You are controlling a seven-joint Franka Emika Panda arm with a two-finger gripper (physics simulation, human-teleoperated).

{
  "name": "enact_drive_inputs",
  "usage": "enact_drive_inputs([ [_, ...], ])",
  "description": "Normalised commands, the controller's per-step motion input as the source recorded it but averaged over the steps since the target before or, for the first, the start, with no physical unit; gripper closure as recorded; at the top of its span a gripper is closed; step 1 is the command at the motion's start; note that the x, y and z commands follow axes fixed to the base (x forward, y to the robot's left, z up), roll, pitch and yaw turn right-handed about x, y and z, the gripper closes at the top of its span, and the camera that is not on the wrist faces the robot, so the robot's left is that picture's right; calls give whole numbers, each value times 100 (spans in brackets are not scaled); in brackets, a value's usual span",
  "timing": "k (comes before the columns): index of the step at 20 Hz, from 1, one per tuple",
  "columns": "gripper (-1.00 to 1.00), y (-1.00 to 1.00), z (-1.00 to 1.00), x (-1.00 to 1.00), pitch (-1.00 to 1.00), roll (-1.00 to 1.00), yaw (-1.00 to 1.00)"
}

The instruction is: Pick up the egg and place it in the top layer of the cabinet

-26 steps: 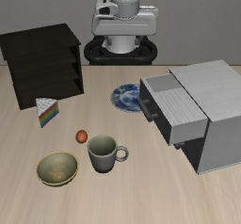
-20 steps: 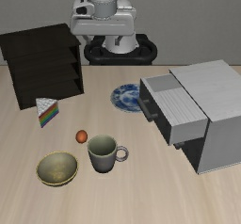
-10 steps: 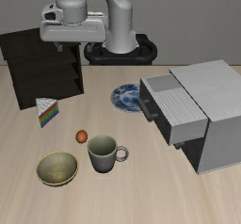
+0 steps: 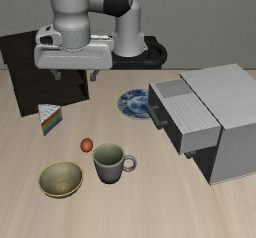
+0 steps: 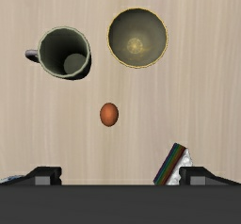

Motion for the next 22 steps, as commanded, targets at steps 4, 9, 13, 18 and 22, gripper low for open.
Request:
enact_drive_inputs([
  [4, -100, 25, 0, 25, 0, 0, 0],
  [9, -100, 20, -80, 0, 0, 0, 0],
  [13, -100, 0, -100, 0, 0, 0, 0],
  [18, -100, 0, -100, 0, 0, 0, 0],
  [22, -100, 0, -75, -25, 0, 0, 0],
])
